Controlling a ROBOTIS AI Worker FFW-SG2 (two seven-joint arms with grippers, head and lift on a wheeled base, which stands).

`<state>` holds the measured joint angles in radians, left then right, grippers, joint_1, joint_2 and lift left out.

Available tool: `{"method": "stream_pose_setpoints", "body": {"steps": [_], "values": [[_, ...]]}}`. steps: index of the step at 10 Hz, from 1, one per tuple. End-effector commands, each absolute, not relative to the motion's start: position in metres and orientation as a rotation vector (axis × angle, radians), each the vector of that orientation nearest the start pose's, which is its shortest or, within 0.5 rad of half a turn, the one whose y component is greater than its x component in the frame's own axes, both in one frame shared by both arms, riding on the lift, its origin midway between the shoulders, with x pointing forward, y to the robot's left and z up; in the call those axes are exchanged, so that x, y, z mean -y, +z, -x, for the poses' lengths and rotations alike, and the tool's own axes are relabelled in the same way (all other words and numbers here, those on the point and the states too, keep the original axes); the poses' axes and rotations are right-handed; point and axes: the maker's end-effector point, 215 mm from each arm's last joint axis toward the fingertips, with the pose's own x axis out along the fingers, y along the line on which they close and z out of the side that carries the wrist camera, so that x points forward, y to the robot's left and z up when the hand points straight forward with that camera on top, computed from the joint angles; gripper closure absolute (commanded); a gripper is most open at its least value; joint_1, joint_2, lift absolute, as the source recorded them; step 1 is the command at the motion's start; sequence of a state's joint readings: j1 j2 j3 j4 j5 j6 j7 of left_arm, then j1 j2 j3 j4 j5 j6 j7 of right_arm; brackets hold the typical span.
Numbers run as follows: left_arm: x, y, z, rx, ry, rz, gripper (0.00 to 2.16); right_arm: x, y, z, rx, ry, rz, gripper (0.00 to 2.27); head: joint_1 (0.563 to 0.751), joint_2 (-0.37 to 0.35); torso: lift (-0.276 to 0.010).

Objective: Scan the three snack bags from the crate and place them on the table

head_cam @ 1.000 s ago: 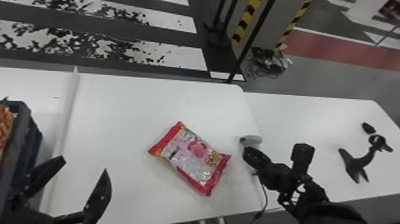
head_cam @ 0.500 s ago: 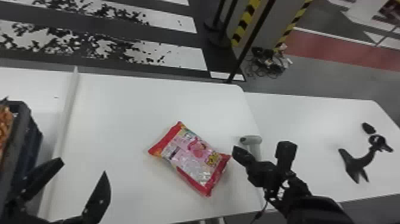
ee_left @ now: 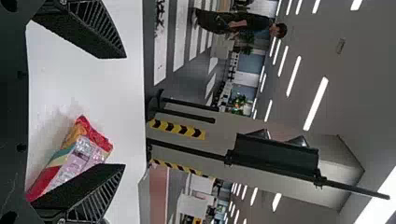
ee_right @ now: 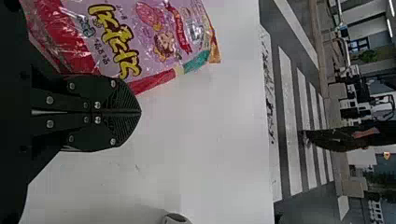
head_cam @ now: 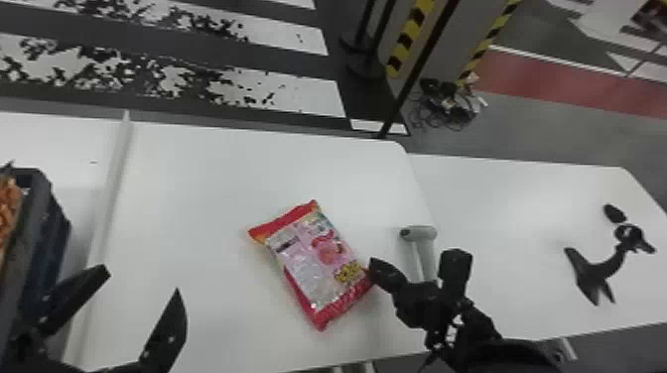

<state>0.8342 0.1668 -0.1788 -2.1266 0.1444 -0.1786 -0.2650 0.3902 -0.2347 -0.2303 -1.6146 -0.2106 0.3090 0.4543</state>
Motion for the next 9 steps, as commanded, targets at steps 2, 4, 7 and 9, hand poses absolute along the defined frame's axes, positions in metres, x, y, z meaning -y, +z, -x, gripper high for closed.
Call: {"method": "stream_pose_setpoints", "body": {"steps": [2,4,7,9], "values": [[-0.09,-0.364,-0.306,-0.107,-0.485,0.167,0.03,0.33,-0.557,-0.372,-0.599,0.241,-0.097,2.25,0.695,-0.35,-0.062],[-0.09,-0.364,-0.306,-0.105,-0.491,0.168,0.03,0.327,-0.555,-0.354,-0.613,0.242,-0.127,2.25,0.695,-0.35,-0.062],[-0.093,-0.353,-0.305,-0.067,-0.483,0.178,0.03,0.319,-0.552,-0.331,-0.621,0.246,-0.179,2.25,0.695,-0.35,-0.062],[-0.102,-0.351,-0.309,-0.048,-0.451,0.189,0.03,0.314,-0.554,-0.321,-0.627,0.246,-0.207,2.25,0.695,-0.35,-0.062]]}}
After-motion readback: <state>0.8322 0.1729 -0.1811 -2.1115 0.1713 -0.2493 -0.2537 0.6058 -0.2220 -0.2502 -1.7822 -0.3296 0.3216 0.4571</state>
